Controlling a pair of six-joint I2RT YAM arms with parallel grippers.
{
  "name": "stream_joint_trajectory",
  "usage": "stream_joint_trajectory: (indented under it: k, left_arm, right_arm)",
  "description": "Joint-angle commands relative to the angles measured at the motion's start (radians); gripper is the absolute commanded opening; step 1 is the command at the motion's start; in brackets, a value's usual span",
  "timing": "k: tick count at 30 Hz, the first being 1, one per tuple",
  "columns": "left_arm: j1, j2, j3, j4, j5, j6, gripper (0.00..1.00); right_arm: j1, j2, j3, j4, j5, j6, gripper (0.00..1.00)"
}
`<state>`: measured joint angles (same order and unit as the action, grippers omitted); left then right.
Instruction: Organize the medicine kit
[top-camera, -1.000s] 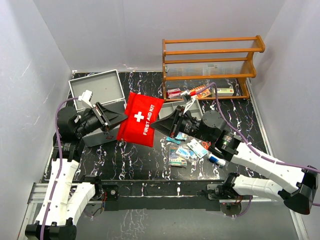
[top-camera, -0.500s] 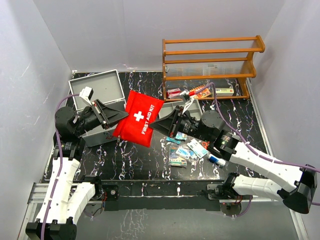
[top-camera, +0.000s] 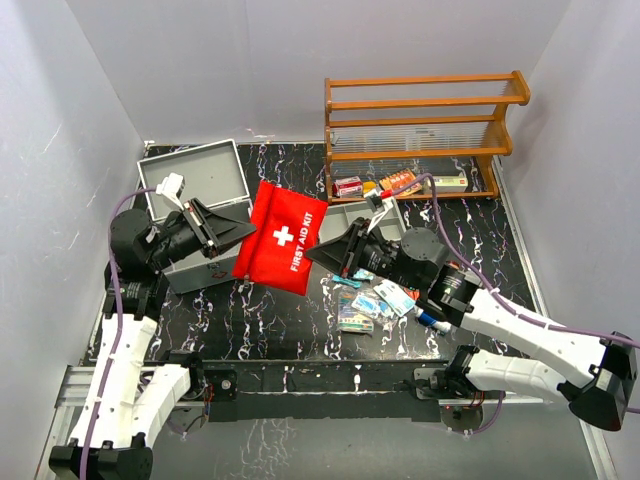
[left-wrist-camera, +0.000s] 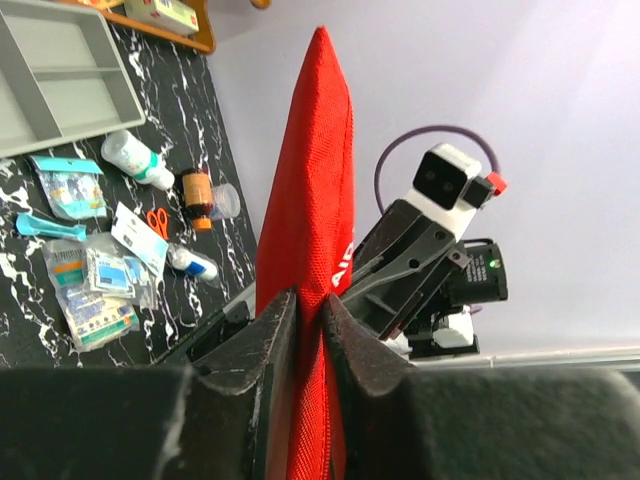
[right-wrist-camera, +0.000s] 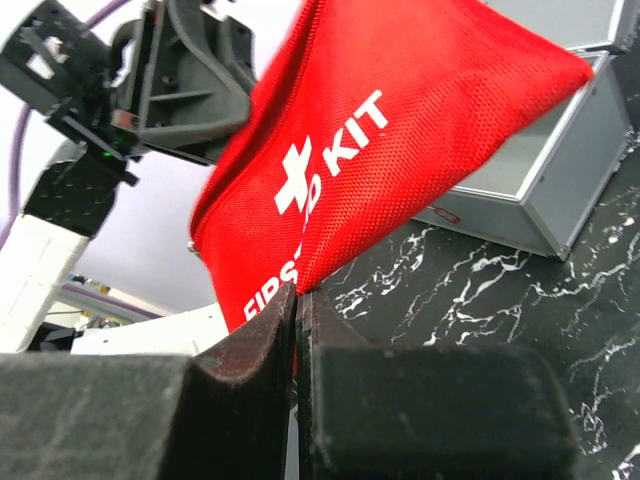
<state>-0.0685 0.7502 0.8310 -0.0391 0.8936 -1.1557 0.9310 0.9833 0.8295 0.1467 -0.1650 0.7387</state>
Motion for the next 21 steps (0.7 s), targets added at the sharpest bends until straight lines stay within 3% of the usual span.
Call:
stream_joint_trajectory:
  k: [1, 6, 9, 14, 21]
  left_arm:
    - [-0.003, -0.031, 0.106, -0.089, -0.098, 0.038, 0.13]
    - [-0.002, -0.027, 0.082, 0.008, -0.027, -0.007, 0.00]
    - [-0.002, -0.025, 0.077, -0.003, -0.008, 0.012, 0.00]
    - [-0.002, -0.006, 0.058, 0.027, 0.048, -0.014, 0.20]
    - [-0.005, 0.007, 0.048, -0.001, 0.075, 0.012, 0.27]
  right_arm:
    - [0.000, -0.050, -0.013, 0.011, 0.063, -0.007, 0.00]
    - [0.000, -0.052, -0.009, 0.016, 0.044, -0.009, 0.00]
    - [-0.001, -0.051, -0.010, 0.024, 0.035, -0.013, 0.00]
    - [0.000, -0.046, -0.020, 0.072, -0.013, -0.012, 0.00]
    - [0.000, -0.034, -0.020, 0.120, -0.060, -0.011, 0.00]
